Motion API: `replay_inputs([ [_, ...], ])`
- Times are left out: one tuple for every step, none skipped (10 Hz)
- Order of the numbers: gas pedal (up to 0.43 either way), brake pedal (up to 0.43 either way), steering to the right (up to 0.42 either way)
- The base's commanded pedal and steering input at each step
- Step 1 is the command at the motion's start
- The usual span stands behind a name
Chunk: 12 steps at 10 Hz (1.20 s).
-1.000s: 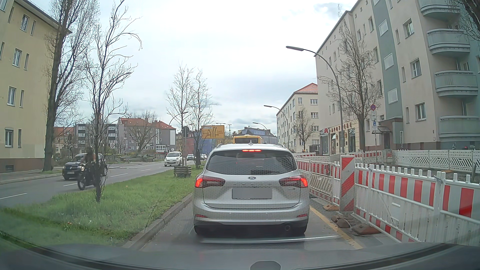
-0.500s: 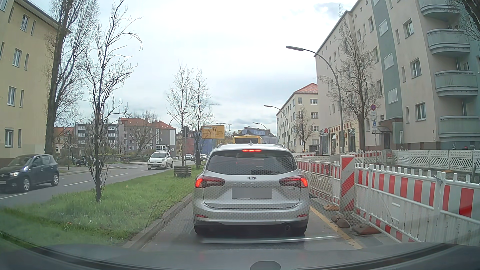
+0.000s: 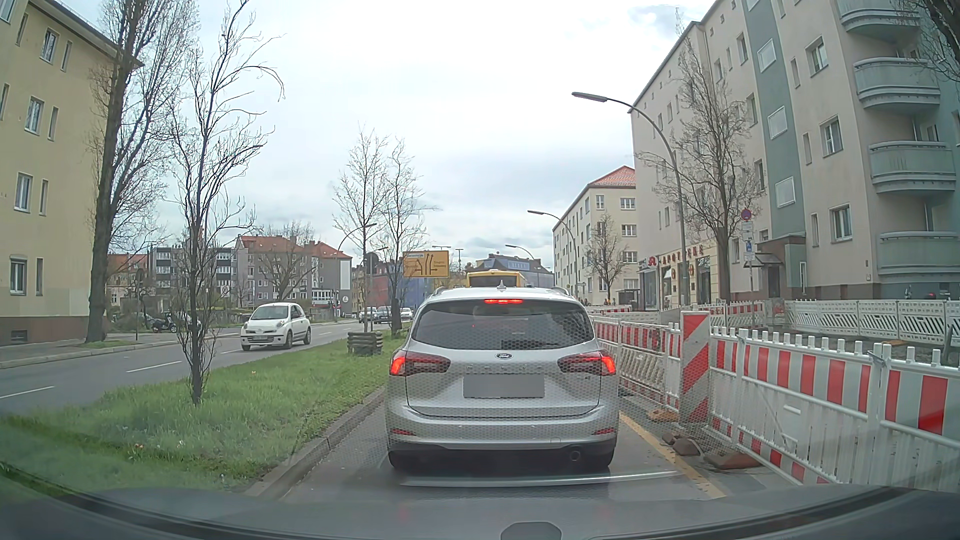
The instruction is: Follow the waypoints while adhering to traffic rules and regulations
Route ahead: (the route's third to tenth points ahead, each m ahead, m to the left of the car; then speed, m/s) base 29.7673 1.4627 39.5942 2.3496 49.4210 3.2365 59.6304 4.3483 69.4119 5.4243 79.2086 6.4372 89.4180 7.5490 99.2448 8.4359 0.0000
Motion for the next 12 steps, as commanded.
replay_inputs([
  [0.000,0.384,0.000],
  [0.000,0.384,0.000],
  [0.000,0.384,0.000],
  [0.000,0.378,0.000],
  [0.000,0.384,0.000],
  [0.000,0.378,0.000],
  [0.000,0.378,0.000],
  [0.000,0.384,0.000],
  [0.000,0.384,0.000],
  [0.000,0.384,0.000],
  [0.000,0.384,0.000],
  [0.000,0.384,0.000],
])
